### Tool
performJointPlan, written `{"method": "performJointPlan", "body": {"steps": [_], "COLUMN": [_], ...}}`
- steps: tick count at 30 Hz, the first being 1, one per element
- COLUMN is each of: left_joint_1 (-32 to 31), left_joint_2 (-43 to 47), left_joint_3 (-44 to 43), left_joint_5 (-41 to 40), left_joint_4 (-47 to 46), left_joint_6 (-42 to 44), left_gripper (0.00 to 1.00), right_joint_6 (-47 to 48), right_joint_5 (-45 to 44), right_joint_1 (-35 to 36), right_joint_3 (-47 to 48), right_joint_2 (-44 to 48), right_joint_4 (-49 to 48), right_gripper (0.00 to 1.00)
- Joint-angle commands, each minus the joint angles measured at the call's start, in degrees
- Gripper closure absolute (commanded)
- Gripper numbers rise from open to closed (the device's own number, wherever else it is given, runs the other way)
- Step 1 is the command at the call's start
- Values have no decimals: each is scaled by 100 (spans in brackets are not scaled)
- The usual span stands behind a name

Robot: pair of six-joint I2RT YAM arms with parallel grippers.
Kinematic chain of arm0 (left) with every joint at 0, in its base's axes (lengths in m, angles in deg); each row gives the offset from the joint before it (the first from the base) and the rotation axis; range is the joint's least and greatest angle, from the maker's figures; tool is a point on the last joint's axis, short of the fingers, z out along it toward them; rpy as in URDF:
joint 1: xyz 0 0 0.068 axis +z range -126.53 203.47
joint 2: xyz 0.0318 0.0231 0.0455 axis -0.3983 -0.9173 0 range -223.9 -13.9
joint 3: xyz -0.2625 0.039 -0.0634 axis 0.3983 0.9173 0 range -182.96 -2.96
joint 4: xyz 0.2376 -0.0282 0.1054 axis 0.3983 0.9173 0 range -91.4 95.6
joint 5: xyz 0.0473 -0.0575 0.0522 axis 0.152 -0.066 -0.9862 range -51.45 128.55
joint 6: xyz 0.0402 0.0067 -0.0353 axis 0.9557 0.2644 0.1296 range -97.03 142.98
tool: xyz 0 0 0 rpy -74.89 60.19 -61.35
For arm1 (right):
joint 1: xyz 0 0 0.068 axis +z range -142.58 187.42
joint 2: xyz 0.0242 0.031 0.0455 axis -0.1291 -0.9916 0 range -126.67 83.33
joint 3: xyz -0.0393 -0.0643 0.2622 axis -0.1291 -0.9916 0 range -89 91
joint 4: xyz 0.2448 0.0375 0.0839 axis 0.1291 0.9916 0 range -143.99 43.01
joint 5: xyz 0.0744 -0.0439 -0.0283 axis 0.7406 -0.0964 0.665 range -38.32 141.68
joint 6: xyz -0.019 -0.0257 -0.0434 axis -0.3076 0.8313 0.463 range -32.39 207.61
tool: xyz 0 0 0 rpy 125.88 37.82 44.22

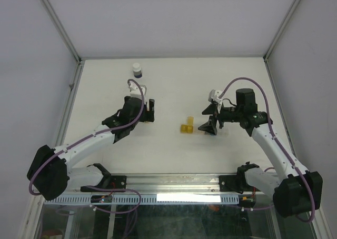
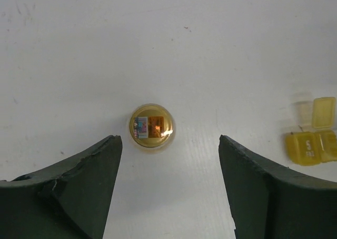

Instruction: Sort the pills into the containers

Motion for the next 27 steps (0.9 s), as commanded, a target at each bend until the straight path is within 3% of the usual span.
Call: {"method": "performJointPlan", "body": {"steps": [1,4,11,16,27], "left_joint_1": [216,346,544,576,576], "left_joint_2": [-378,-731,-1204,-1279,-1254], "left_joint_3": [-426,-586,-789,-812,-889], "left_joint_5": [-193,-170,100,274,525], "left_joint_4": [-49,-46,-50,-44,182], "left_joint_6": [246,350,363,324,239], "left_gripper": [27,35,42,45,67], "right_joint_6": [300,335,342,344,358], "right_joint_5": [-203,-304,-378,-368,-342], "right_joint_1": [72,107,107,107,109], "right_joint_3": [188,160,142,142,150], "right_joint_2": [-306,-367,-434,-429,-410], "right_joint_4": [206,190,178,173,219], "right_gripper": [19,20,20,20,20]}}
